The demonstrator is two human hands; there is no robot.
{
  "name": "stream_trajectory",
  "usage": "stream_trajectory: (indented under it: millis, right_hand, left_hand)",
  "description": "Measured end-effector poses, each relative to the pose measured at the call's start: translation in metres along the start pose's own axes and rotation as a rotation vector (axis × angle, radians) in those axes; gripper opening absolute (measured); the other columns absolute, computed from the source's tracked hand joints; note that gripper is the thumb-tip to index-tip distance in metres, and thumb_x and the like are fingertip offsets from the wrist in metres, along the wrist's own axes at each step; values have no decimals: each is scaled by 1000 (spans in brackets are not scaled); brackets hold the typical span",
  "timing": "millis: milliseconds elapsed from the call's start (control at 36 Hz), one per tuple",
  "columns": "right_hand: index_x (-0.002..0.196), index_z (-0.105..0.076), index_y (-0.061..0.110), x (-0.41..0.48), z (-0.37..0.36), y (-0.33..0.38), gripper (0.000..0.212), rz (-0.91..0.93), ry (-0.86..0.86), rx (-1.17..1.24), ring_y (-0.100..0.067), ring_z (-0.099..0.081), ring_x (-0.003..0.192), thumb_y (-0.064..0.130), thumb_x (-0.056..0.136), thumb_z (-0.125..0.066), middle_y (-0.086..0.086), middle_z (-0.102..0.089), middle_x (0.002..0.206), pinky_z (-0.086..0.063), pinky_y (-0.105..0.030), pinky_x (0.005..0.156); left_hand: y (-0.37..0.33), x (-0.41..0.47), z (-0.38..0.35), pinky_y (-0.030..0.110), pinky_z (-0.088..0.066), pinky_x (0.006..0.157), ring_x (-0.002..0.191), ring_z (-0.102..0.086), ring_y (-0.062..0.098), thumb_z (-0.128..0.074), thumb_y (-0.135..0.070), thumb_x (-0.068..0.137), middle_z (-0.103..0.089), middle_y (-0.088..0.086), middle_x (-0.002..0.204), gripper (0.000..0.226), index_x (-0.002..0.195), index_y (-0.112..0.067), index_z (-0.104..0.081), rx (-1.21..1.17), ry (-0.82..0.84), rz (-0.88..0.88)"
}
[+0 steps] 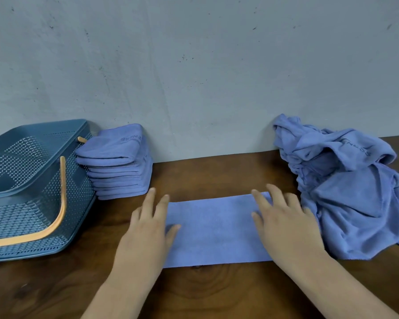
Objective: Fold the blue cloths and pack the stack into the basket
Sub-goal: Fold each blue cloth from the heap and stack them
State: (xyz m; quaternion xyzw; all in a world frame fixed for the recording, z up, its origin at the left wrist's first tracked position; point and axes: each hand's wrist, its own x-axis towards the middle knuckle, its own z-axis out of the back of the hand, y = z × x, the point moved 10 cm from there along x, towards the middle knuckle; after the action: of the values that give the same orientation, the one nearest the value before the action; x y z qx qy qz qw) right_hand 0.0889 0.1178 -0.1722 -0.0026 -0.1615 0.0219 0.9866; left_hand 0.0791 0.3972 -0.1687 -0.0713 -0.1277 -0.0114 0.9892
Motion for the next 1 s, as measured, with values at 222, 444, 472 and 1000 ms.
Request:
stream_trajectory:
  millis: [222, 444, 472, 1000]
  right_hand:
    - [163, 8, 54, -17, -44, 62, 72, 270, 435, 277, -13, 24, 159, 81, 99, -16, 15, 22, 173, 7, -46, 131]
    - [160, 12, 59, -5, -56, 15, 108, 186, 526, 291, -6, 34, 153, 109, 69, -21, 19, 32, 168, 9, -46, 131]
    - [160, 12, 59, -4, -57, 11, 111, 180, 537, 297, -5, 35, 153, 110, 67, -23, 19, 33, 168, 8, -46, 131]
    - [162, 11, 53, -2, -59, -1, 122, 170, 610, 331, -3, 34, 152, 108, 65, -39, 20, 32, 168, 12, -49, 129]
  left_hand:
    - [-60, -26, -60, 38, 7, 132, 152, 26, -10, -19, -69, 107, 18, -32, 169, 64, 165, -52, 1, -99, 373, -322]
    - [-7, -14, -58, 43, 16, 129, 143, 39, -13, -28, -97, 84, 35, -35, 160, 88, 156, -65, 12, -99, 531, -208]
    - [-2, -12, -58, 44, 17, 129, 143, 39, -14, -30, -100, 80, 36, -34, 160, 93, 156, -66, 13, -107, 543, -202]
    - [-107, 21, -61, 51, 2, 131, 159, 8, -4, -24, -70, 106, -1, -28, 173, 68, 167, -45, -11, -133, 420, -455]
